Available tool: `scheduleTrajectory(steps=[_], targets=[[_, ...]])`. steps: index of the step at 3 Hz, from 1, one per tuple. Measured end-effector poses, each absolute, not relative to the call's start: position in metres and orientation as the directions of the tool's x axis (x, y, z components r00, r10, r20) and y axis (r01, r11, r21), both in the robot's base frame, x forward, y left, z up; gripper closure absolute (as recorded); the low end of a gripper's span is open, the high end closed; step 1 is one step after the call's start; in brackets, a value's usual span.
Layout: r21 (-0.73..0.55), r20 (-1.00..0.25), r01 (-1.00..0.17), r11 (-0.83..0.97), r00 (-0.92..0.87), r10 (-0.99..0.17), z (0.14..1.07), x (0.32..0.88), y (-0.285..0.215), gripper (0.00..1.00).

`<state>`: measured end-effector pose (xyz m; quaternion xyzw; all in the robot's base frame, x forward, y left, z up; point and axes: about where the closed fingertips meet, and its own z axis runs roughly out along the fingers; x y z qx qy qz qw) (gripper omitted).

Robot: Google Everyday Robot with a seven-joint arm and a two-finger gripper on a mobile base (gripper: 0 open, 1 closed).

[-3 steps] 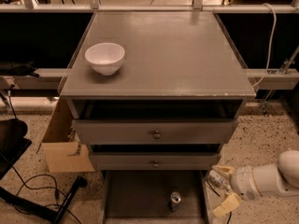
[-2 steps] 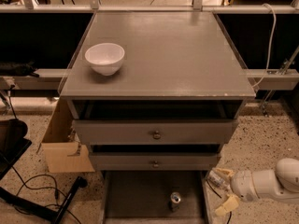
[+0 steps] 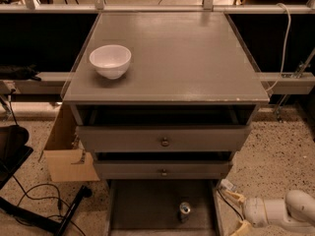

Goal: Pick redbull can from bottom drawer and place on counter

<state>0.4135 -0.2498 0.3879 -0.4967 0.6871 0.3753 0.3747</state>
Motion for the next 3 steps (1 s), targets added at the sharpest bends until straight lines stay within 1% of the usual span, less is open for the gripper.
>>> scheduleTrajectory(steps=[1,3], targets=[[0.158,-0.923,-0.964,0.213,-0.221,-0.314,0.340,0.397,-0.244,0.00],[0.180,-0.925,-0.965,0.190,-0.232,-0.301,0.326,0.398,-0.230,0.00]])
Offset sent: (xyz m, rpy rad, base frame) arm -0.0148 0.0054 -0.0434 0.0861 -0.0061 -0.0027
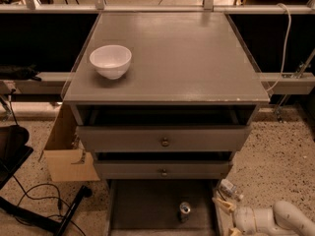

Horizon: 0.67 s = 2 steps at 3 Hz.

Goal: Pick redbull can from bottom drawer and place on counter

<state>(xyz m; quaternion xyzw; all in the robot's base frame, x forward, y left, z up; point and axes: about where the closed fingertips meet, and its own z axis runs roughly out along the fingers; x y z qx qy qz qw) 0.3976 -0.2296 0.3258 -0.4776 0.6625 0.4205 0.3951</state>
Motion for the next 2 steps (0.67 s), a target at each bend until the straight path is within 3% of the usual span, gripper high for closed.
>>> scheduleTrajectory(steps=[2], targets=[[0.118,-0.960,-0.990,0.076,-0.133,-0.247,0.272,0.435,-0.184,0.00]])
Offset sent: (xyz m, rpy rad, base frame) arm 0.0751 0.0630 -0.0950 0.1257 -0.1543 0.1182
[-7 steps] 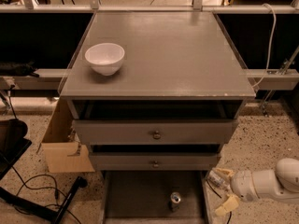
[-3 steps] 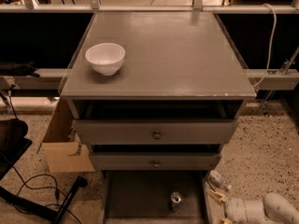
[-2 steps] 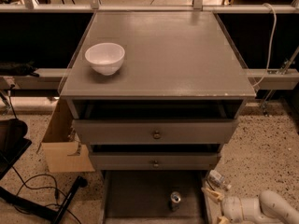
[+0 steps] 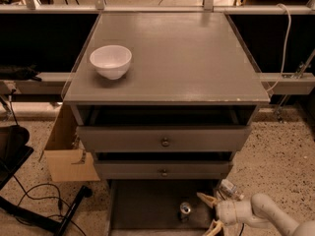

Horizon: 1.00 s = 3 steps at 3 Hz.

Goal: Pick redbull can from bottom drawer and place on counter

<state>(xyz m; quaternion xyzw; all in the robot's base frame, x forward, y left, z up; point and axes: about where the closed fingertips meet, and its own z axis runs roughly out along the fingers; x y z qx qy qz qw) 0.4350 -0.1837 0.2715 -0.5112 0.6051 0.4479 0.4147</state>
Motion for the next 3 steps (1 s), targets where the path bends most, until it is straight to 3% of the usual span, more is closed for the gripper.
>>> scheduleTrajectory(steps=[3], targets=[[0.008,-0.989,-0.992,0.124,-0.026,-0.143,0.218,0.470,-0.141,0.00]])
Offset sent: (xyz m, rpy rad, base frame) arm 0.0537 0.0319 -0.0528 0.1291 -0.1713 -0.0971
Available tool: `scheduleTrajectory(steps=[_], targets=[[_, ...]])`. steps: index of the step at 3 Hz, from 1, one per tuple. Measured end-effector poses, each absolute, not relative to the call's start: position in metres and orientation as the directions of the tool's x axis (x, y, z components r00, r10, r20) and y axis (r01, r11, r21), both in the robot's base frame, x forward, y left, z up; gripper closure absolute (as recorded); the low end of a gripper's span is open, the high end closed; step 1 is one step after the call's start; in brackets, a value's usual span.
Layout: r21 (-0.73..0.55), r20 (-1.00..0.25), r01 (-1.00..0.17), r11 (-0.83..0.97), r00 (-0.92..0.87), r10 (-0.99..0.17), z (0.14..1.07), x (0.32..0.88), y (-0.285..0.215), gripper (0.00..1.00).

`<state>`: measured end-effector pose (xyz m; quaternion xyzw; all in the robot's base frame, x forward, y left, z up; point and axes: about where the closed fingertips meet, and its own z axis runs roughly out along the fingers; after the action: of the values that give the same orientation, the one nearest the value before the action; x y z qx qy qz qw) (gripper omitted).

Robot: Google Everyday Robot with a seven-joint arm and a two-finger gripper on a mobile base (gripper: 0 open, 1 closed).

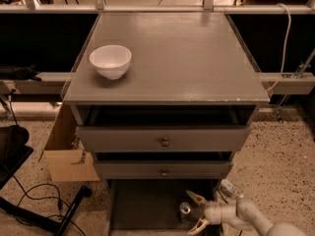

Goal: Pick redbull can from bottom drawer and place on counter

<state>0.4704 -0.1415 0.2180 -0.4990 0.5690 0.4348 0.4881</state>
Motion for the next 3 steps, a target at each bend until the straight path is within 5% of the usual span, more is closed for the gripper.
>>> scheduleTrajectory(steps=[1,3], targets=[[-0.002,-0.988,-0.993,0.121,-0.017,-0.155,0.200,0.474,-0.127,0.00],[-0.006,-0.984,-0.995,0.102,-0.012,-0.180,0.190,0.475,-0.110,0.42]])
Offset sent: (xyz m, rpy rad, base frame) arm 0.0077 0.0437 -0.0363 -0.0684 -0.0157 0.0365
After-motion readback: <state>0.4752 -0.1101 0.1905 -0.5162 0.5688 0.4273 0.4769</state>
